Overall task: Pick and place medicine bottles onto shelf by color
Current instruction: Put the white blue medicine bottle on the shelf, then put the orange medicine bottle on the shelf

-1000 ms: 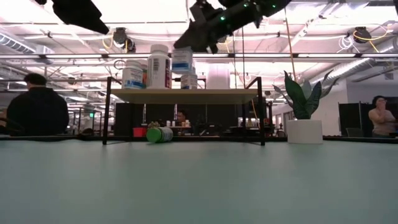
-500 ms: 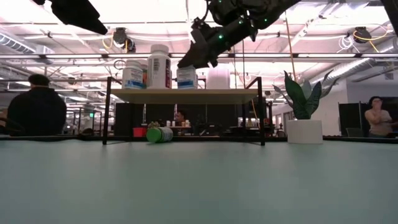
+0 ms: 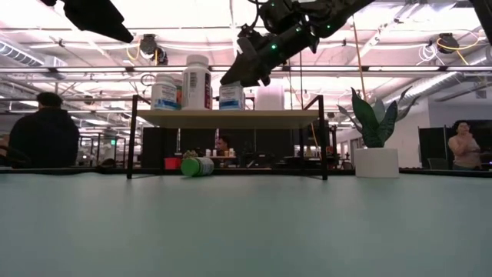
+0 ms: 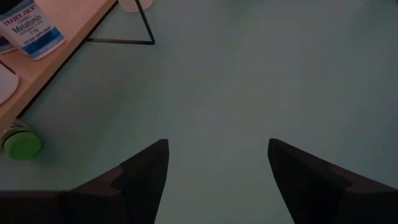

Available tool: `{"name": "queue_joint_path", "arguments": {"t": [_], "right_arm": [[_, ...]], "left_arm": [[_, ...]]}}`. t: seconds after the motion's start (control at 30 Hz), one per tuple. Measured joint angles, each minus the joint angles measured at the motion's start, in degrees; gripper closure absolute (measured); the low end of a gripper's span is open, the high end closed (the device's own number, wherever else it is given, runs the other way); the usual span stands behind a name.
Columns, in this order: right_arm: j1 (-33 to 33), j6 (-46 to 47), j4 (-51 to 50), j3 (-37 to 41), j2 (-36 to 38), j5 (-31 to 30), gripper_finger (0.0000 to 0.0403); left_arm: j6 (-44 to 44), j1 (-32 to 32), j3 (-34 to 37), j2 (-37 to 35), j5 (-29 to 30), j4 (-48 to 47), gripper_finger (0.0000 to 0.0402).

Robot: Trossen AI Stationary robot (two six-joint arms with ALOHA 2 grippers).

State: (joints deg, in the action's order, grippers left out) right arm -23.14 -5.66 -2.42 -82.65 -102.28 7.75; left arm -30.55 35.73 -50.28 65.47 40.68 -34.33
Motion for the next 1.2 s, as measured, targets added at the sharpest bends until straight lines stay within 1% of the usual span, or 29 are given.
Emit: {"name": "queue_joint_path", "arguments": {"t": [0.23, 0.4, 0.5, 0.6, 0.7, 0.8, 0.9, 0.97, 1.07, 1.13, 1.2], "right_arm": [[0.0, -1.0, 0.7, 0.0, 0.0, -0.2, 0.0164], [0.4, -1.1, 0.2, 0.0, 1.6, -0.1, 0.0161], [2.1, -1.1, -0.7, 0.0, 4.0, -0.1, 0.0161], [5.3, 0.0, -3.8, 0.0, 6.5, 0.0, 0.0161], [10.1, 1.9, -7.4, 0.4, 8.4, -0.2, 0.0161], [16.9, 2.4, -6.3, 4.1, 8.8, -0.3, 0.0161], [24.3, 5.6, -2.1, 9.4, 8.6, -3.8, 0.0161], [29.3, 8.1, 3.4, 12.8, 8.7, -7.5, 0.0161], [36.8, 10.1, 13.6, 18.3, 8.7, -11.1, 0.0161], [41.2, 10.8, 23.7, 22.4, 8.1, -13.0, 0.0161], [44.9, 10.9, 35.2, 26.6, 7.3, -15.0, 0.0161]], "left_arm": [[0.0, 0.0, 0.0, 0.0, -0.1, 0.0, 0.0124], [0.0, 0.1, 0.0, 0.0, -0.2, -0.4, 0.0126], [-1.6, 0.7, 0.0, -1.0, -0.2, -3.0, 0.0131], [-5.3, 1.6, 0.0, -2.7, -0.3, -7.3, 0.0138], [-10.6, 3.4, 0.0, -5.0, -0.3, -10.9, 0.0147], [-17.2, 5.7, 0.0, -6.5, -0.3, -14.2, 0.0156], [-23.1, 8.9, 0.0, -6.5, -1.2, -17.4, 0.0164], [-26.5, 11.6, 0.2, -5.6, -5.0, -18.5, 0.0169], [-32.7, 15.8, 0.2, -3.3, -15.0, -19.3, 0.0178], [-37.6, 19.1, 0.2, -1.8, -21.6, -19.1, 0.0186], [-42.3, 22.5, 0.2, 0.0, -25.8, -18.6, 0.0195]]}}
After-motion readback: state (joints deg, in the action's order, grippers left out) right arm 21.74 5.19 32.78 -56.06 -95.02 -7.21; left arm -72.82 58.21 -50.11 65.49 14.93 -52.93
